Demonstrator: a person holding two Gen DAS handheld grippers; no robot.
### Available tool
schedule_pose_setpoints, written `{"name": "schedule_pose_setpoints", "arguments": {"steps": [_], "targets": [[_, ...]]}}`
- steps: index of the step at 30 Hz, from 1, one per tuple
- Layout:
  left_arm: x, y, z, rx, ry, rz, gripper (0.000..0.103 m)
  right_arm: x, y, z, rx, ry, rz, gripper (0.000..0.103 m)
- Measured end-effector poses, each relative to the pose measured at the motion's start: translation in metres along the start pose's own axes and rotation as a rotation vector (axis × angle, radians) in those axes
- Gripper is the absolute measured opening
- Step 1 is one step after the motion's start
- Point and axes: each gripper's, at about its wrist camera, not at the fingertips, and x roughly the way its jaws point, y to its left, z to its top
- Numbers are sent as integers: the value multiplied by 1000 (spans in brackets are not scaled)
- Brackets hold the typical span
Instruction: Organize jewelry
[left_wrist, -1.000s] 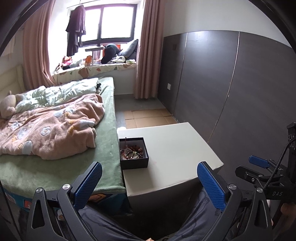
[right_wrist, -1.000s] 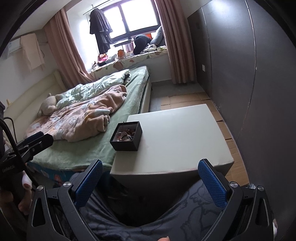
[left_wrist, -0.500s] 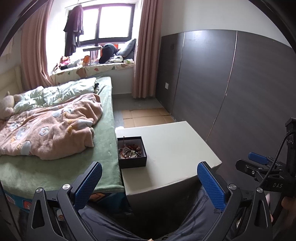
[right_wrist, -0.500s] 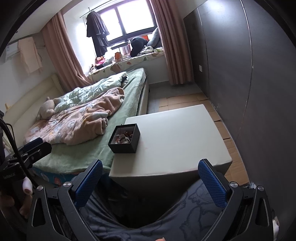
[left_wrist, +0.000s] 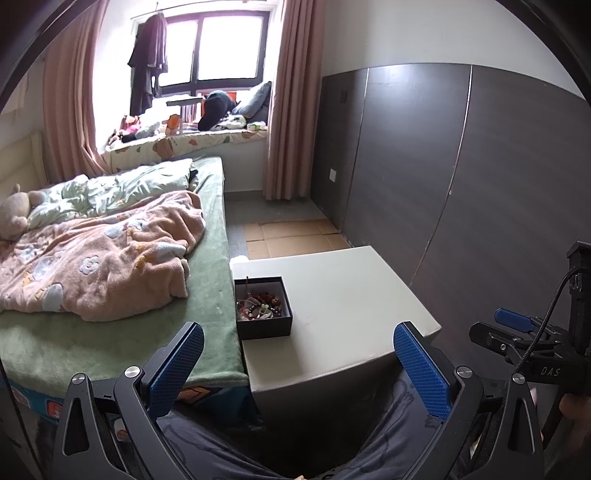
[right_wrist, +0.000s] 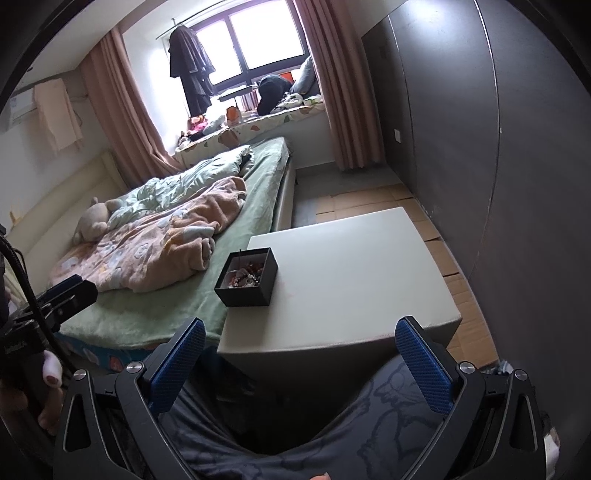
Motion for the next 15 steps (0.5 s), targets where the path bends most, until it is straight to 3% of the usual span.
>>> {"name": "schedule_pose_setpoints", "arguments": {"steps": [15], "targets": [[-4,-3,0,3,-8,4,103,-2,-2,-1,3,-3,2,103]]}}
